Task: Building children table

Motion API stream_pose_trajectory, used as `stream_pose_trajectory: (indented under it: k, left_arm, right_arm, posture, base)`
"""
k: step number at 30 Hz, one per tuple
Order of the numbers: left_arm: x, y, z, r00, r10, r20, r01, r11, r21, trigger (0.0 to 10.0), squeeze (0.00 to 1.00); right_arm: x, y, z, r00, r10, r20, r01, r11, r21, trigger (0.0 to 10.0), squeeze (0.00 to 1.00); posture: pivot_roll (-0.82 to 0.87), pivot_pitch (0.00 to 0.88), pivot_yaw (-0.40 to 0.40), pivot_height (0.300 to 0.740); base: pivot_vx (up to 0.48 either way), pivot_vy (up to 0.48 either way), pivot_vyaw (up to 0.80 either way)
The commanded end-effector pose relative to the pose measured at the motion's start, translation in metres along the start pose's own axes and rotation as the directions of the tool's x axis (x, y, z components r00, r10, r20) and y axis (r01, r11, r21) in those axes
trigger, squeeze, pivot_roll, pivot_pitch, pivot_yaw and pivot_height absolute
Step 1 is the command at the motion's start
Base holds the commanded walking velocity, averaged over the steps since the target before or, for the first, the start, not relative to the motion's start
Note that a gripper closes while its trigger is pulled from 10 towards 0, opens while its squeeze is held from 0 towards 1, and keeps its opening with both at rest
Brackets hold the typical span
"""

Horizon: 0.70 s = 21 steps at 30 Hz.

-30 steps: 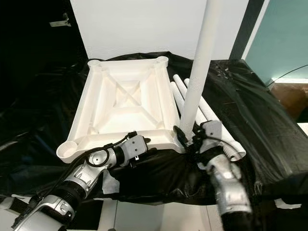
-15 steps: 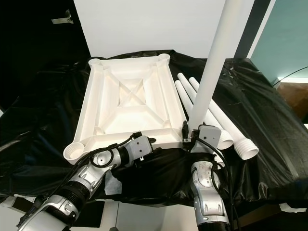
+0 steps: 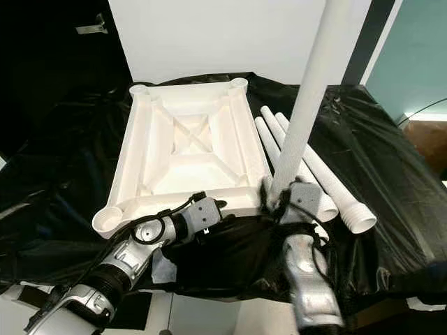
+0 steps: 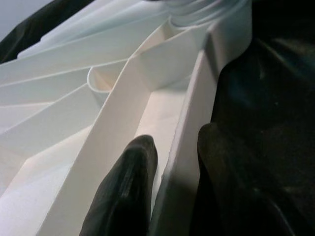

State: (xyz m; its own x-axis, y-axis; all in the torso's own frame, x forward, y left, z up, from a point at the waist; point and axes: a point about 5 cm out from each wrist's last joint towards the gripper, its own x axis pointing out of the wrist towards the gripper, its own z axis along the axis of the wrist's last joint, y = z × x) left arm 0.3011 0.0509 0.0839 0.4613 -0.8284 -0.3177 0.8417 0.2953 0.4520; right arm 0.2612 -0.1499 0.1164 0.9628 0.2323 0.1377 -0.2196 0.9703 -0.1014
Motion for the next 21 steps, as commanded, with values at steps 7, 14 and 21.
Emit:
stream_pose_trajectory:
  k: [7, 14, 21]
  left_arm:
    - [0.0, -0.019, -0.019, 0.993, -0.076, -0.087, 0.071, 0.996, -0.056, 10.0, 0.0]
    - [0.001, -0.017, -0.018, 0.994, -0.071, -0.084, 0.067, 0.996, -0.054, 10.0, 0.0]
    - [0.001, -0.018, -0.018, 0.995, -0.061, -0.083, 0.056, 0.997, -0.061, 10.0, 0.0]
  right_arm:
    - [0.006, -0.02, 0.005, 0.96, 0.279, -0.023, -0.28, 0.958, -0.055, 10.0, 0.0]
    - [0.014, -0.044, 0.008, 0.874, 0.466, -0.138, -0.48, 0.873, -0.086, 10.0, 0.0]
    - [0.018, -0.058, 0.009, 0.813, 0.542, -0.214, -0.57, 0.817, -0.094, 10.0, 0.0]
  posture:
    - [-0.09, 0.018, 0.007, 0.74]
    - [-0.09, 0.02, 0.005, 0.74]
    - [-0.08, 0.018, -0.006, 0.74]
  base:
    - [0.0, 0.0, 0.0]
    - [0.0, 0.0, 0.0]
    - [0.0, 0.0, 0.0]
